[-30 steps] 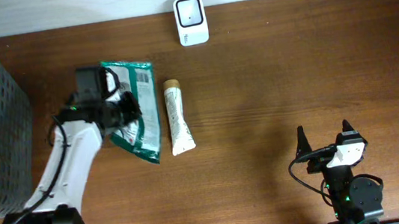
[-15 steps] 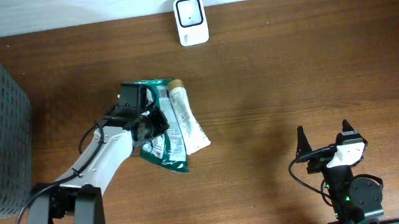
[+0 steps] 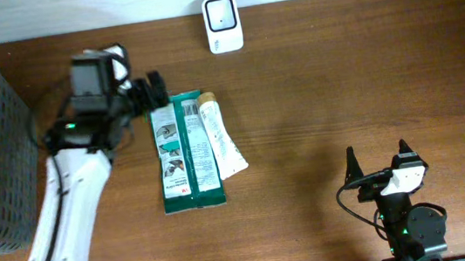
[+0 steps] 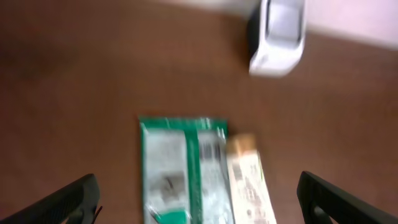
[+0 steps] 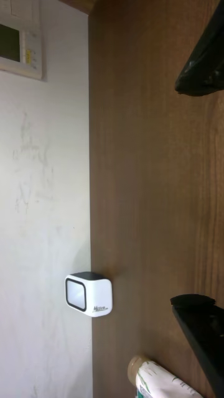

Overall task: Scan the item barcode
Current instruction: 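Lift the green-white packet with the left gripper and lay it beside the tube, then reach the left gripper into the basket and grasp the green-lidded jar, then carry the green-lidded jar with the left gripper and set it right of the tube, then reach the left gripper into the basket toward the orange box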

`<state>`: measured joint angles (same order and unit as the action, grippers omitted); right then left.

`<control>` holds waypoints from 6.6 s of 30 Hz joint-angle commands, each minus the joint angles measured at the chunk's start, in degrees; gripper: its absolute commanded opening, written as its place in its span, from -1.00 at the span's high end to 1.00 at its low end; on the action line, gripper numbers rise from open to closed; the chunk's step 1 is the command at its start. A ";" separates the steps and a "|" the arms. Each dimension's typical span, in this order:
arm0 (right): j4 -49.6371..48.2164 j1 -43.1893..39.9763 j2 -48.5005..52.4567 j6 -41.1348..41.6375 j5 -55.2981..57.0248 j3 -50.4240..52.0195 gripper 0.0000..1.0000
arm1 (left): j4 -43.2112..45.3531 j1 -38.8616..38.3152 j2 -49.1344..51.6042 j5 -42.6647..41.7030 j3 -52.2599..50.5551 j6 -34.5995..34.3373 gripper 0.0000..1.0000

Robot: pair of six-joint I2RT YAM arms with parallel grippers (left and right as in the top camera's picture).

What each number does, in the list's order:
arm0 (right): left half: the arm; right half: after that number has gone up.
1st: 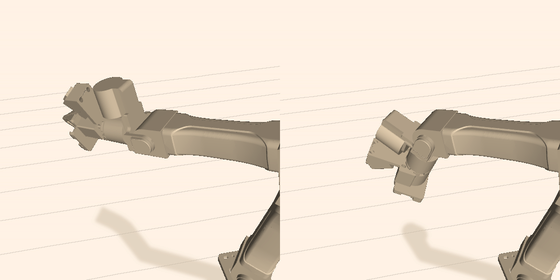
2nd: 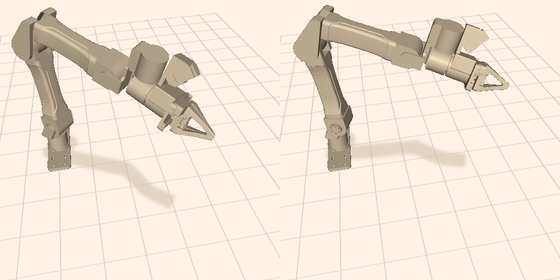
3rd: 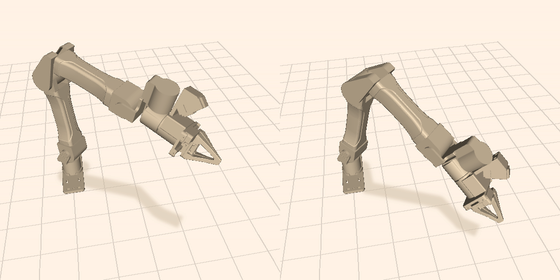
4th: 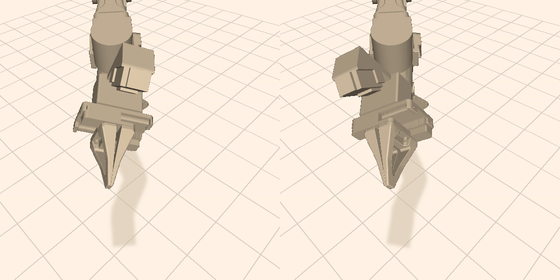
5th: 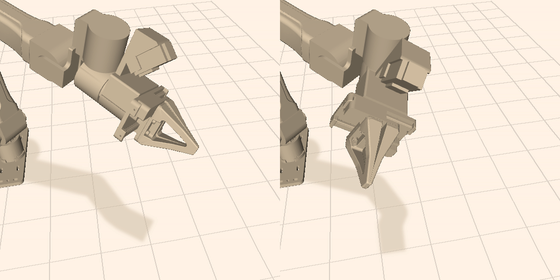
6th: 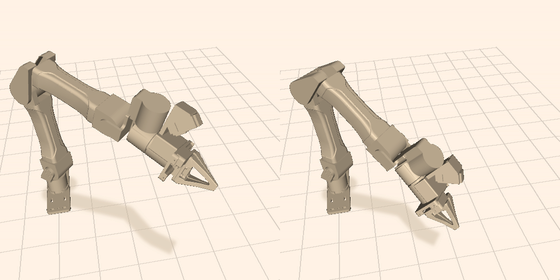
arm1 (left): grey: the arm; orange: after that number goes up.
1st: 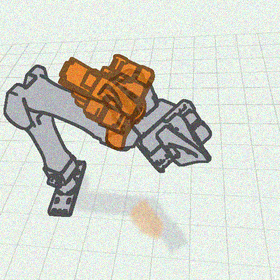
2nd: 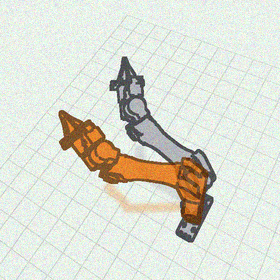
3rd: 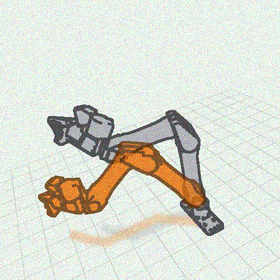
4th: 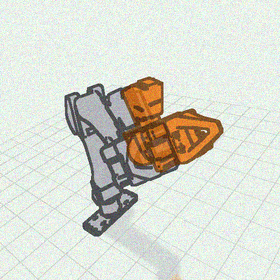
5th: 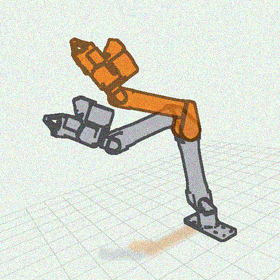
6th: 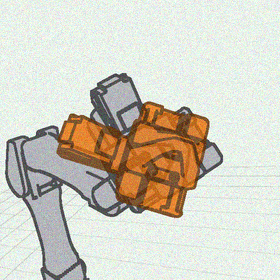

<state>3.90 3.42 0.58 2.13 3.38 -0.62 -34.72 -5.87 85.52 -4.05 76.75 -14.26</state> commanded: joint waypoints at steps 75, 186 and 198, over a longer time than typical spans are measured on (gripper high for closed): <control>0.31 0.33 -0.39 -0.15 0.09 0.31 -0.97 | -22.86 52.74 32.00 9.38 18.51 9.64 -0.15; 0.31 0.33 -0.39 -0.15 0.09 0.31 -0.96 | -38.32 45.07 35.93 15.54 51.32 0.70 -0.78; 0.31 0.33 -0.39 -0.15 0.09 0.31 -0.97 | -21.14 45.16 31.89 12.37 32.37 4.79 -0.99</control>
<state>3.90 3.42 0.62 2.11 3.40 -0.62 -59.42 38.83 119.57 11.29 111.66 -12.71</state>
